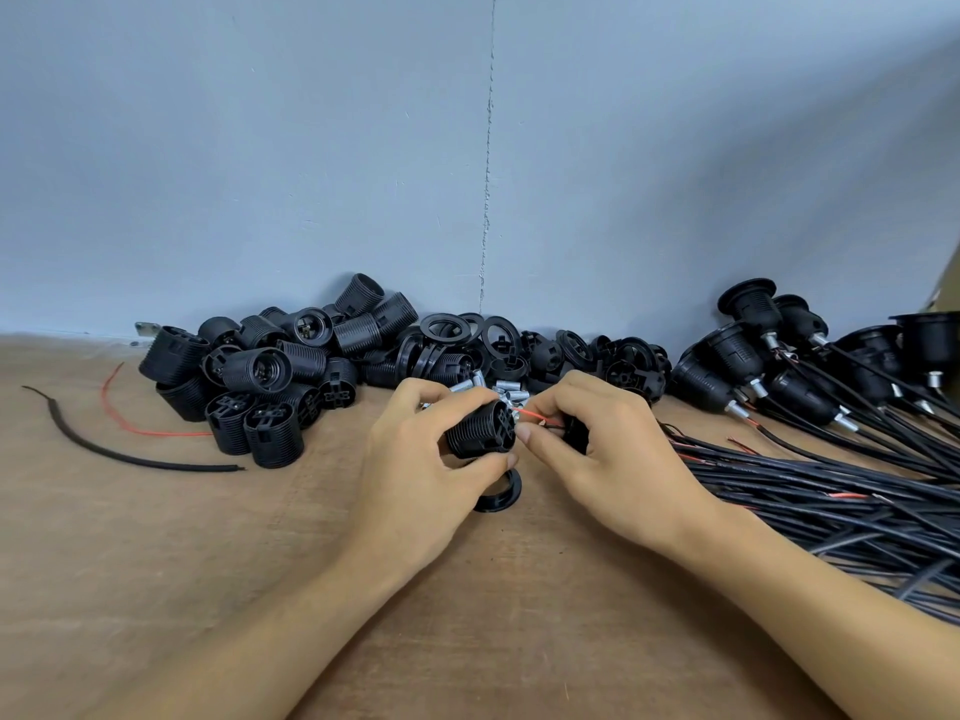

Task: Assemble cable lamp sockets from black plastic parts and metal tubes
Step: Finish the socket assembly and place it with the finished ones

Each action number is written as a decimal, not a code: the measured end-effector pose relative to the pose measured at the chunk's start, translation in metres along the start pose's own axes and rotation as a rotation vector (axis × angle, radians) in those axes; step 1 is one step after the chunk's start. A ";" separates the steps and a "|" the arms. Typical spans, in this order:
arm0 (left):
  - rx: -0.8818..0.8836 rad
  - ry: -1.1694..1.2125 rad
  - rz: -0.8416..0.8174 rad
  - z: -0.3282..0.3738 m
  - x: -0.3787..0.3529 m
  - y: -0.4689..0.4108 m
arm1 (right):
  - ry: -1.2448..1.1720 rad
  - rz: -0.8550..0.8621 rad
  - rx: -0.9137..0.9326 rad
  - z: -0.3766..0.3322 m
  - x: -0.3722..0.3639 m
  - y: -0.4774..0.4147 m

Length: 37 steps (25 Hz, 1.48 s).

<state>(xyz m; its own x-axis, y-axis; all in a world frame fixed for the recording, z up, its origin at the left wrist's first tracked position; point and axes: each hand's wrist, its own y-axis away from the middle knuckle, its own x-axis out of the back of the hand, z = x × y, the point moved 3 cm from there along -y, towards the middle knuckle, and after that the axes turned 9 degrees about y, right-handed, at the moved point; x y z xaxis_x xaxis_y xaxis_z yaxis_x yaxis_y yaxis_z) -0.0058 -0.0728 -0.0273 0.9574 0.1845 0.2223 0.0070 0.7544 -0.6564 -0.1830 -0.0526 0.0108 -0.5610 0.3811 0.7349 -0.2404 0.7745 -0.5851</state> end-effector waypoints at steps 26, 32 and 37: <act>0.095 0.024 -0.138 -0.005 0.000 -0.003 | -0.176 -0.066 -0.236 0.004 -0.007 0.005; 0.122 0.064 -0.146 -0.007 -0.001 -0.003 | -0.180 -0.099 -0.225 0.000 -0.008 0.005; 0.211 0.193 -0.226 -0.007 -0.002 -0.003 | -0.374 -0.151 -0.339 0.004 -0.007 0.002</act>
<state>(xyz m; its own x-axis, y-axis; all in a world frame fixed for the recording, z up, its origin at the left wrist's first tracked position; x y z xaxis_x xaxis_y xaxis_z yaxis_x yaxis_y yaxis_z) -0.0055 -0.0795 -0.0310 0.9754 -0.1092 0.1915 0.1846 0.8796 -0.4384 -0.1834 -0.0558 0.0032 -0.7995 0.0942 0.5932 -0.1052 0.9504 -0.2928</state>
